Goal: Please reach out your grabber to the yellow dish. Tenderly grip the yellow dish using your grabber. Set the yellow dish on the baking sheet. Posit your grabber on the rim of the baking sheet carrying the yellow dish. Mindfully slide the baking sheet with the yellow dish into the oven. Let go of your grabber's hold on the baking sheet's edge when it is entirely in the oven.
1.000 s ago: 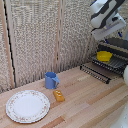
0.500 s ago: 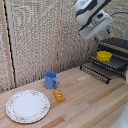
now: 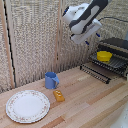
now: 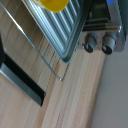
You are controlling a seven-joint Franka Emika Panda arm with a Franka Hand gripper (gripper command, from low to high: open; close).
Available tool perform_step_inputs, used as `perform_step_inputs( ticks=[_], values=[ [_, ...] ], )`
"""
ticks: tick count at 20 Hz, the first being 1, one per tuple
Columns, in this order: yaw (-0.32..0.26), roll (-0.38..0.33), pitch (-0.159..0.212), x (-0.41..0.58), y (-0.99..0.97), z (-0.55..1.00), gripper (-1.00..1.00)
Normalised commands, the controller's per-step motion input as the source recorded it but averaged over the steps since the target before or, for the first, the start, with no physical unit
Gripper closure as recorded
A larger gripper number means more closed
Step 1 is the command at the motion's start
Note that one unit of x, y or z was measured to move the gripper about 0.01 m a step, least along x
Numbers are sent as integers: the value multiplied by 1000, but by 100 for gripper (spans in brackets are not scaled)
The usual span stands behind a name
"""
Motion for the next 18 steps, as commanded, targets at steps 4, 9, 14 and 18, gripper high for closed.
perform_step_inputs(
  ticks=[4, 9, 14, 18],
  values=[
    [203, -317, 197, -183, 0, -118, -100],
    [248, -156, 283, -56, -3, -338, -100],
    [312, -93, 191, 6, 0, -541, -100],
    [263, -173, 78, 121, -144, -344, -100]
  ],
)
